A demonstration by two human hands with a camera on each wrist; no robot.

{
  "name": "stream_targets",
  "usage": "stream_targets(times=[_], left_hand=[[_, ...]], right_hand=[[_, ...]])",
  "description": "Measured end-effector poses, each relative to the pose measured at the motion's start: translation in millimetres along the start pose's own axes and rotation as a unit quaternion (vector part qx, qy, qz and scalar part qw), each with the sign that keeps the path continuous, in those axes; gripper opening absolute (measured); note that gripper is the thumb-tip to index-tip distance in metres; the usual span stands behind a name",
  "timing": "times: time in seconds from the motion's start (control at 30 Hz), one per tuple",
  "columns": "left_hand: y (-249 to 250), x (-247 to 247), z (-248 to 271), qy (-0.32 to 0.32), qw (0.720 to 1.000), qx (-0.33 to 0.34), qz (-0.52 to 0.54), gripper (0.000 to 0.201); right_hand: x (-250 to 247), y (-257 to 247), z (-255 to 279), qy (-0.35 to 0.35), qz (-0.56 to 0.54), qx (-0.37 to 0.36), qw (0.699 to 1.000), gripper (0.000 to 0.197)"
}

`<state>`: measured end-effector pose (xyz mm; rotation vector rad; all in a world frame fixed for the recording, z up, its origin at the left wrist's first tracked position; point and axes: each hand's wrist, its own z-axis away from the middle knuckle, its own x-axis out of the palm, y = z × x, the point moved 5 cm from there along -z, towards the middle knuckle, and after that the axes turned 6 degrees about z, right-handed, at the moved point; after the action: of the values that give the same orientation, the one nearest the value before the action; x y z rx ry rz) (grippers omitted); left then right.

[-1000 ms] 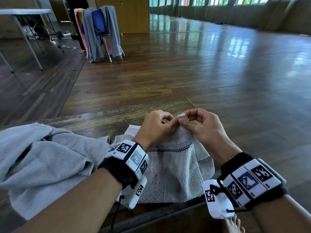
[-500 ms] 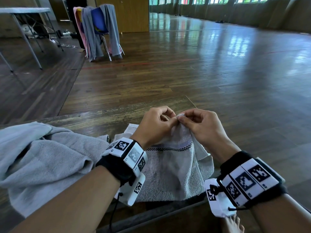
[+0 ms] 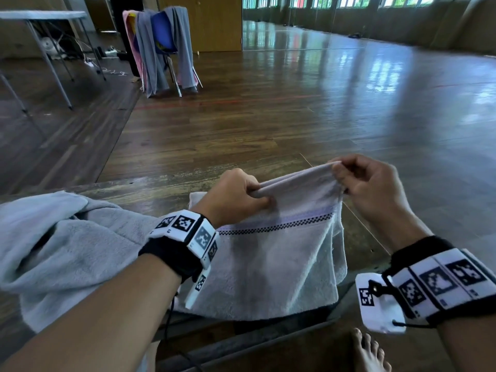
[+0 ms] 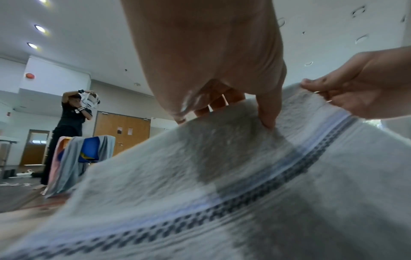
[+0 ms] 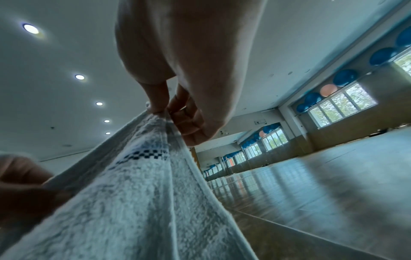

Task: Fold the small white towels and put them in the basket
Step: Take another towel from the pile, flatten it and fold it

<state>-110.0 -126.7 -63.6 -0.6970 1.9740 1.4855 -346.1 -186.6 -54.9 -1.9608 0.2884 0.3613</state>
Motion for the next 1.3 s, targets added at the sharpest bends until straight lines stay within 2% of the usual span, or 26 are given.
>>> stream_targets(times=[0.1,0.2,0.33,0.47,0.57,0.7,0.8,0.87,0.97,1.03,1.1,1.3], left_hand=[[-14,-12,2,-0.001,0.998,-0.025,-0.051,0.034],[-27,-29,7,0.005,0.994,-0.050,-0.098,0.037],[-46,-53,17,0.048,0.991,-0.070,-0.099,0.033],[-59,-72,29,0.080,0.988,-0.088,-0.095,0.017],[-64,-81,35,0.099,0.988,-0.102,-0.060,0.005],[-59,-85,39,0.101,0.991,-0.083,-0.030,0.009],[-51,-90,47,0.101,0.993,-0.067,-0.014,0.005],[-45,-98,52,0.123,0.991,-0.058,0.008,0.014],[-35,-114,61,0.175,0.982,-0.054,0.040,0.031],[-27,-121,64,0.199,0.976,-0.072,0.058,0.022],[-20,-130,62,0.221,0.967,-0.093,0.086,0.012],[17,-190,41,0.308,0.934,-0.101,0.153,0.006]], right_hand=[[-17,11,-4,0.055,0.001,0.020,0.998,0.025],[-27,21,-6,0.078,0.017,0.051,0.996,0.010],[-35,32,-8,0.101,0.044,0.081,0.991,0.007],[-36,41,-9,0.087,0.054,0.115,0.988,0.007],[-36,44,-11,0.061,0.070,0.132,0.987,0.016],[-36,37,-6,0.059,0.096,0.126,0.986,0.025],[-37,31,0,0.059,0.116,0.123,0.984,0.014],[-39,27,3,0.053,0.123,0.122,0.983,0.005],[-39,17,8,0.035,0.119,0.124,0.984,0.006],[-38,7,6,0.024,0.106,0.128,0.986,0.014],[-36,-11,-3,0.011,0.092,0.127,0.988,0.014],[-44,-102,-46,-0.028,0.071,0.077,0.994,0.011]])
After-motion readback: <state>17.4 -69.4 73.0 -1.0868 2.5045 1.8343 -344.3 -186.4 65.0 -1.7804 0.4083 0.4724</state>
